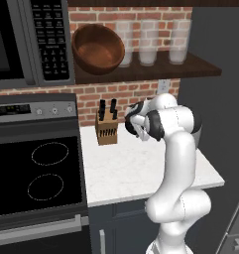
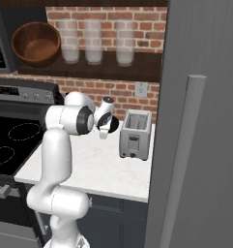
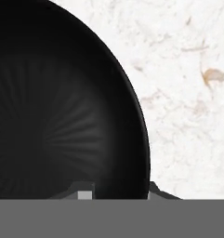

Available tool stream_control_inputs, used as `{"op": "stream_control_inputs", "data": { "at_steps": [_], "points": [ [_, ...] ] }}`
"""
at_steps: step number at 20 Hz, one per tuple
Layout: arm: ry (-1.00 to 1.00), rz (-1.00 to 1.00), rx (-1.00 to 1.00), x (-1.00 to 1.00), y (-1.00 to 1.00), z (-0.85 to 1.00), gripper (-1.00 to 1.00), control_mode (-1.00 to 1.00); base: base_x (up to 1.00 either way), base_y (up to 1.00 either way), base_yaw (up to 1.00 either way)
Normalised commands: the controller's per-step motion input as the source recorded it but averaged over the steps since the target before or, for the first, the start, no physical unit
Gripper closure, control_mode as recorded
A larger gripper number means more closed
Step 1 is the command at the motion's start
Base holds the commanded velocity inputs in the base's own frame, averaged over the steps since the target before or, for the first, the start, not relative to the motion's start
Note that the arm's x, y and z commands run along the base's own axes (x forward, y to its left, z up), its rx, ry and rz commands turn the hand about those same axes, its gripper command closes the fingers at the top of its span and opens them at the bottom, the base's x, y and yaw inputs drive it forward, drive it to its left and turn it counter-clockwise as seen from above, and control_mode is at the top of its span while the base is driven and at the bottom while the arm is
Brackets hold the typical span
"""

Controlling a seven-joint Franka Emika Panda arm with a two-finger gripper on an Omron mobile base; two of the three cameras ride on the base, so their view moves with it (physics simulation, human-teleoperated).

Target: Pick up the bowls on the counter and stack them on top of one another in the open cabinet. Place the smaller bowl on top of the larger bowl.

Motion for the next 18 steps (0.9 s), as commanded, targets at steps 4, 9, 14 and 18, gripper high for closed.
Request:
{"op": "stream_control_inputs", "data": {
  "at_steps": [4, 9, 14, 18],
  "points": [
    [0.00, 0.00, 0.00, 0.02, 0.00, -0.01, 1.00, -1.00, 0.00, 0.00, 0.00],
    [-0.04, 0.00, 0.00, -0.37, 0.00, 0.00, 1.00, -1.00, 0.00, 0.00, 0.00],
    [-0.06, 0.00, 0.00, -0.93, 0.15, 0.00, 1.00, -1.00, 0.00, 0.00, 0.00],
    [-0.01, 0.00, 0.00, -0.99, 0.23, 0.01, 1.00, -1.00, 0.00, 0.00, 0.00]
  ]
}}
